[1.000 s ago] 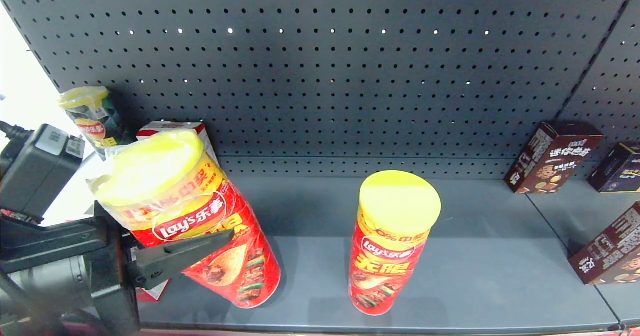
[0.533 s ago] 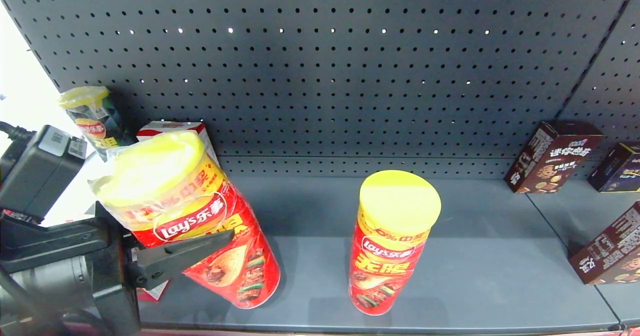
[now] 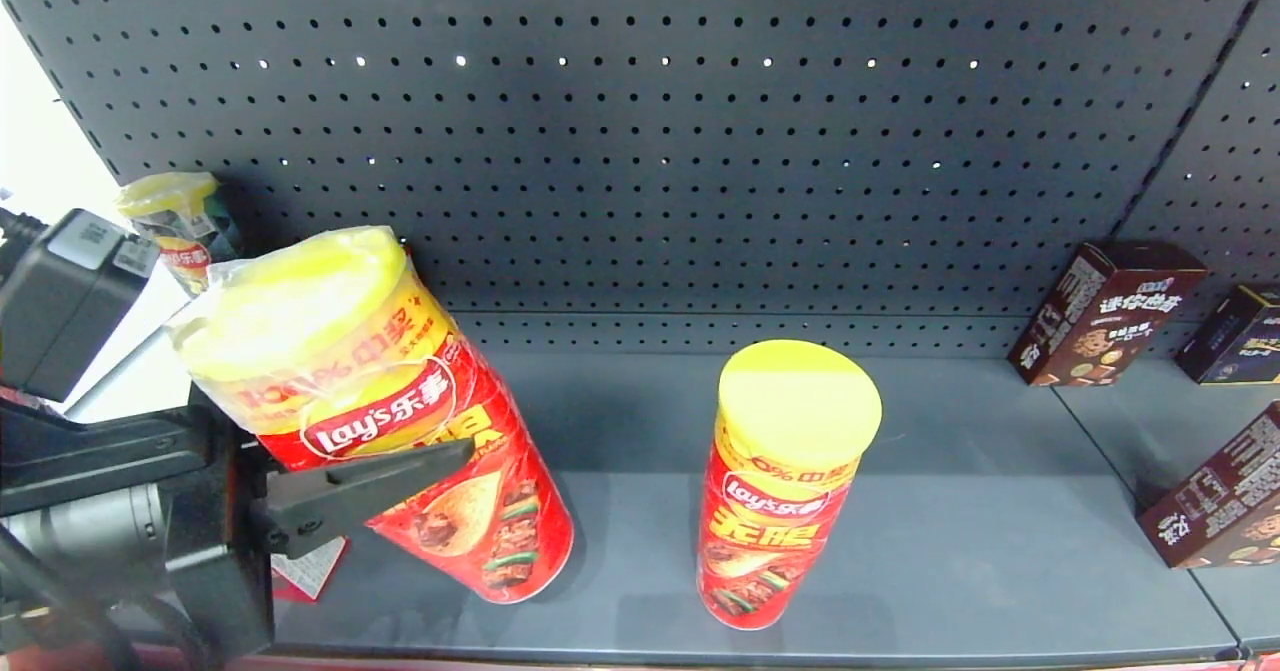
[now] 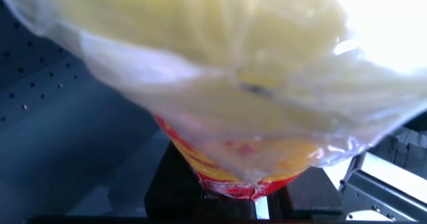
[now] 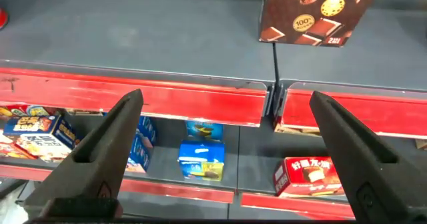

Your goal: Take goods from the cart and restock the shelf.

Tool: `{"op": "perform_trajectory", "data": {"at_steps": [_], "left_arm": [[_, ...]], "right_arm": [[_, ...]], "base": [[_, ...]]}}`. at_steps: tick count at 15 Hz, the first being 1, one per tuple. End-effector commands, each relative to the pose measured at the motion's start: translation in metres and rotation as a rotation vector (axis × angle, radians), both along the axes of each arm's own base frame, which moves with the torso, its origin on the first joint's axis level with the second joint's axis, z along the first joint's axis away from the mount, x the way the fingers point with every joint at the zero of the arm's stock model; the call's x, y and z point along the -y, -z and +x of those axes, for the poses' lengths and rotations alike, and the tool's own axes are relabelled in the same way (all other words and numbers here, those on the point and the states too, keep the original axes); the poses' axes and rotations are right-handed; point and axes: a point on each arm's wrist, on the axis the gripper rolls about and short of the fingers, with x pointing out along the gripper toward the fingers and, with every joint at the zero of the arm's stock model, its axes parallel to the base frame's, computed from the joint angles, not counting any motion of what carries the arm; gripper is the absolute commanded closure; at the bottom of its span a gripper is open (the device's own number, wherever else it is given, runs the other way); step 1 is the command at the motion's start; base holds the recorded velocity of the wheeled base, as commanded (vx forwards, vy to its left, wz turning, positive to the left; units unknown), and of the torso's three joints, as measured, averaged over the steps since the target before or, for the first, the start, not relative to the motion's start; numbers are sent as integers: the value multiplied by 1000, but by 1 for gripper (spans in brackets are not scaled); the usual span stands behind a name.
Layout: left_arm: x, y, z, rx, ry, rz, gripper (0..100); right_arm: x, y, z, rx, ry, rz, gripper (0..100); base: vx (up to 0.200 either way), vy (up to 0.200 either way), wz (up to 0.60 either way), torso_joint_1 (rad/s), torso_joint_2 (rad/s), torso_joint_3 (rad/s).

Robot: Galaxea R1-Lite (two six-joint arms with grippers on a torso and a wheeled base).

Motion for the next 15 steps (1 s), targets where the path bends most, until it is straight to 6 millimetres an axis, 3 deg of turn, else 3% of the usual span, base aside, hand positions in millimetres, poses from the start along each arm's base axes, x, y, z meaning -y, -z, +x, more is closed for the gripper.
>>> {"op": "perform_trajectory", "data": {"at_steps": [1, 6, 12, 15], "left_arm": [[7, -7, 11, 5, 8, -3, 100], [29, -9, 63, 5, 5, 50, 100], [52, -23, 96, -5, 65, 111, 100], [67, -14, 122, 44, 98, 200, 100]], "right_arm": [[0, 0, 0, -4, -1, -1, 0], [0, 0, 0, -4, 0, 0, 0], [0, 0, 0, -4, -1, -1, 0], [0, 0, 0, -4, -1, -1, 0]], "base": [[0, 0, 0, 0, 0, 0], [0, 0, 0, 0, 0, 0], [0, 0, 0, 0, 0, 0], [0, 0, 0, 0, 0, 0]]}}
